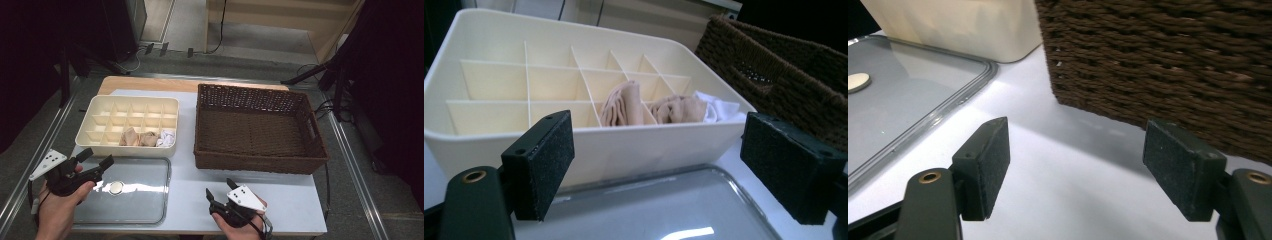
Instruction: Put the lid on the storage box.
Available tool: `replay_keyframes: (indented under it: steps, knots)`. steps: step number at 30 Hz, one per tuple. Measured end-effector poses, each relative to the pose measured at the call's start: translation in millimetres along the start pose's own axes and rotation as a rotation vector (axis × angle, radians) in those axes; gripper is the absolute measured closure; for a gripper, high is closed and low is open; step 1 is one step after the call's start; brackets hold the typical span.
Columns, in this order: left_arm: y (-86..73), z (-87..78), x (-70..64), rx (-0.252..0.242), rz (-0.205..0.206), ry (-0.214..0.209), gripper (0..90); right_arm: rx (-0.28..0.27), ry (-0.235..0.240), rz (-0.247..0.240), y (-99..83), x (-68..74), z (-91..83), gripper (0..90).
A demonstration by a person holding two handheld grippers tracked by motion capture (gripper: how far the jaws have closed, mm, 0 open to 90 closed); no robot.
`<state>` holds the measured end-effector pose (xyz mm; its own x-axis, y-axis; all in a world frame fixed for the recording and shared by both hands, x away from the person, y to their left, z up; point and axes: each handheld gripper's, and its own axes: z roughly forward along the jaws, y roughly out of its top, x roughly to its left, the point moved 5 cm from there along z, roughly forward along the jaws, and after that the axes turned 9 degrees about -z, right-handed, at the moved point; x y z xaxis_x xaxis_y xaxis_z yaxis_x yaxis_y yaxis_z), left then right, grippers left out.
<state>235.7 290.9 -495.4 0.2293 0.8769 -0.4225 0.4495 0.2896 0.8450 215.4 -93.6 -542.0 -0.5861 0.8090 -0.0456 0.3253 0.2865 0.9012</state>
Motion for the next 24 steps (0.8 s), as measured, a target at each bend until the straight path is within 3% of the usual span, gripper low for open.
replay_keyframes:
  steps: [3,6,10,15,20,24]
  knots:
    - [-7.5,-2.1,6.6,0.020,-0.005,0.030,15.2,0.009,0.004,-0.010,2.7,7.7,4.3,28.0]
    - [-14.1,-7.2,18.9,0.032,-0.010,0.098,15.3,0.013,0.007,-0.008,4.3,14.4,8.5,27.5]
    - [-20.4,-12.5,30.4,0.043,-0.034,0.126,15.5,0.015,0.024,-0.017,6.2,21.8,14.6,28.6]
    - [-27.1,-27.6,53.8,0.052,-0.056,0.185,15.5,0.005,0.037,-0.005,8.4,26.3,17.3,38.5]
    - [-27.5,-44.9,75.6,0.057,-0.078,0.219,17.8,0.015,0.056,-0.044,8.4,37.1,22.6,35.4]
    - [-33.4,-53.1,90.3,0.075,-0.096,0.217,23.8,-0.012,0.082,-0.053,8.7,45.8,27.7,49.6]
